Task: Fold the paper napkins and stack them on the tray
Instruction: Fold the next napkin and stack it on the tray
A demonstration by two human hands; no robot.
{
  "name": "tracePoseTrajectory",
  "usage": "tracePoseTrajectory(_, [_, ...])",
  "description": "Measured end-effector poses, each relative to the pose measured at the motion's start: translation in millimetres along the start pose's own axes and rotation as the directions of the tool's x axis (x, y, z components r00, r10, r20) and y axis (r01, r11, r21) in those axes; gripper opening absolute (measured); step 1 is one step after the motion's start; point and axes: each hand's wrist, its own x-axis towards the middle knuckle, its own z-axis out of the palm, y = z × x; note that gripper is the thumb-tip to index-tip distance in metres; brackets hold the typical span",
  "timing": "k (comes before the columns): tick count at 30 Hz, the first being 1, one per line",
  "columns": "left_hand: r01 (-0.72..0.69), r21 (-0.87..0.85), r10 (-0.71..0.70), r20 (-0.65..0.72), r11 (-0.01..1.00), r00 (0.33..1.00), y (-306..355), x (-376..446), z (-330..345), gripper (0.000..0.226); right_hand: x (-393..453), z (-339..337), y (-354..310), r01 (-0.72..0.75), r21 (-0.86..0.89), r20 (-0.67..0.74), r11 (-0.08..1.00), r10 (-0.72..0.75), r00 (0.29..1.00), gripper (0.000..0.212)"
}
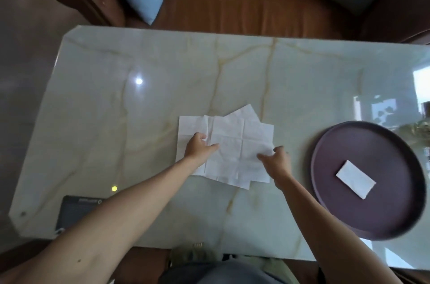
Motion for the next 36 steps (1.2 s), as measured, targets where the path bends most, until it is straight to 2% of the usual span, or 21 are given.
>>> tracePoseTrajectory(4, [-0.004,-0.019,0.005,0.043,1.000,0.999,-3.3,5.6,-1.2,0.066,-2.6,10.5,-4.5,-0.129,0.187,0.025,0.974,0.127,0.992,0.022])
tracePoseTrajectory(9, [0.057,-0.113,-0.038,0.164,0.992,0.986,-9.7,14.7,-0.7,0.065,-6.4,13.8,-6.8,-0.149,0.211,-0.022,0.966,0.157,0.987,0.027])
tracePoseTrajectory(12, [0.057,-0.154,-0.020,0.236,0.986,0.972,-9.8,14.0,-1.5,0.025,-9.3,12.8,-8.3,-0.153,0.180,-0.078,0.972,0.169,0.983,0.031])
tracePoseTrajectory(13, [0.045,-0.159,-0.006,0.234,0.986,0.972,-11.0,13.9,-1.1,0.019,-10.8,12.0,-8.6,-0.151,0.158,-0.092,0.976,0.167,0.982,0.030])
tracePoseTrajectory(18, [0.024,-0.209,0.033,0.264,0.978,0.964,-4.2,6.1,-8.5,0.019,-26.1,6.3,-14.1,-0.120,0.056,-0.104,0.991,0.125,0.987,0.008])
tracePoseTrajectory(20, [0.020,-0.240,0.053,0.293,0.971,0.955,1.0,0.5,-15.3,0.020,-37.3,2.9,-19.2,-0.101,-0.009,-0.124,0.995,0.099,0.987,0.010])
tracePoseTrajectory(23, [0.061,-0.339,0.077,0.380,0.939,0.922,2.1,-5.5,-25.0,0.021,-54.3,-0.8,-30.0,0.013,-0.110,-0.165,0.994,-0.031,0.986,0.020])
tracePoseTrajectory(26, [0.207,-0.455,0.073,0.526,0.866,0.847,-0.1,-13.2,-30.9,0.022,-72.9,-1.2,-39.1,0.181,-0.094,-0.123,0.979,-0.192,0.974,0.028])
tracePoseTrajectory(28, [0.285,-0.494,0.067,0.579,0.821,0.812,2.4,-22.7,-32.2,0.028,-86.3,1.0,-43.3,0.270,-0.172,-0.102,0.947,-0.290,0.952,0.030])
tracePoseTrajectory(30, [0.312,-0.539,0.081,0.585,0.783,0.807,5.6,-32.5,-30.0,0.021,-99.3,5.2,-46.6,0.355,-0.202,-0.074,0.913,-0.375,0.924,0.023])
tracePoseTrajectory(33, [0.354,-0.583,0.094,0.600,0.731,0.795,4.4,-37.4,-23.7,0.049,-115.3,10.7,-49.6,0.448,-0.146,0.045,0.882,-0.447,0.893,0.011])
tracePoseTrajectory(35, [0.368,-0.598,0.107,0.611,0.712,0.784,4.0,-40.3,-21.8,0.071,-123.3,11.5,-50.1,0.463,-0.087,0.191,0.882,-0.441,0.877,0.015])
tracePoseTrajectory(36, [0.363,-0.599,0.112,0.609,0.714,0.786,3.5,-42.0,-20.9,0.075,-125.8,10.4,-49.4,0.471,-0.076,0.232,0.879,-0.443,0.866,0.017])
